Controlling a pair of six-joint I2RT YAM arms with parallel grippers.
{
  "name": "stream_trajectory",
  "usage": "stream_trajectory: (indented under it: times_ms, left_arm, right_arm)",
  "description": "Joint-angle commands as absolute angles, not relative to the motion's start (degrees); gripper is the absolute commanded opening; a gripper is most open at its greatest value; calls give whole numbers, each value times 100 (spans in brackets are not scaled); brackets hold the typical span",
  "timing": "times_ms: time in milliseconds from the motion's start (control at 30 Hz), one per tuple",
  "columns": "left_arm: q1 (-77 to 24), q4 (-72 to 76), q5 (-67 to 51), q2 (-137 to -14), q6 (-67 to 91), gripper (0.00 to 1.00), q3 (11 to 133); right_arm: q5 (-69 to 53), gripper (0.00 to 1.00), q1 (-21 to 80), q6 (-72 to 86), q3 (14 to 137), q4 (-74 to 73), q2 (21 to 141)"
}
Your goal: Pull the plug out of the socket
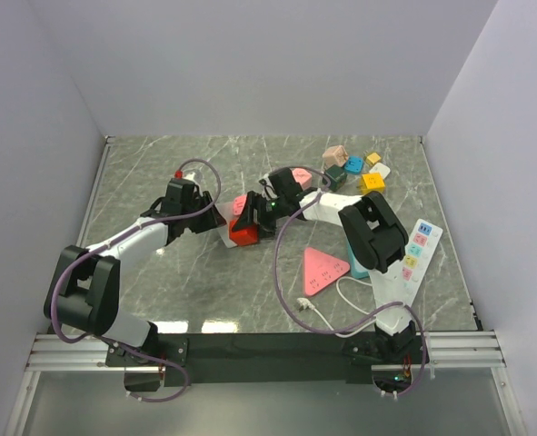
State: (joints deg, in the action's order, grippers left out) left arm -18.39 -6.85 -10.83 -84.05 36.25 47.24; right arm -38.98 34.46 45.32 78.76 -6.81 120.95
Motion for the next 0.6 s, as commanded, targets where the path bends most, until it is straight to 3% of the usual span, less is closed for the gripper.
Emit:
stream_trajectory:
  times_ms: [0, 33, 67, 100, 167, 200, 267, 300, 400, 567]
  left_arm:
    - [-1960, -580, -1494, -8394, 3726, 5, 4720]
    - [-1969, -597, -1398, -8359, 3744, 11, 4702]
    - [-1986, -641, -1319, -8341, 3779, 17, 4676]
    - [-1995, -642, -1240, -8306, 3840, 27, 4606]
    - [-2004, -615, -1073, -8279, 3911, 38, 4518]
    - [-2021, -598, -1003, -8227, 3981, 49, 4465]
    - [-2074, -519, -687, -8139, 4218, 60, 4255]
    - [-2100, -475, -564, -8008, 4436, 74, 4097]
    - [-2188, -212, -203, -7788, 4780, 99, 3798]
    - [-2311, -123, -18, -7778, 5053, 99, 3753]
  right_arm:
    - [-4166, 46, 3489, 4842, 7884, -9, 12349]
    - [-4227, 32, 3498, 4904, 7840, 183, 12331]
    - [-4245, 26, 3489, 4904, 7779, 202, 12261]
    - [-4263, 13, 3498, 4913, 7752, 211, 12235]
    - [-4324, 4, 3481, 4922, 7734, 167, 12191]
    - [-4350, 0, 3472, 4965, 7708, 184, 12130]
    - [-4482, 0, 3472, 5062, 7691, 202, 12077]
    - [-4535, 0, 3472, 5115, 7682, 254, 12067]
    - [-4693, 0, 3480, 5308, 7681, 316, 12015]
    - [-4746, 0, 3472, 5265, 7822, 44, 11945]
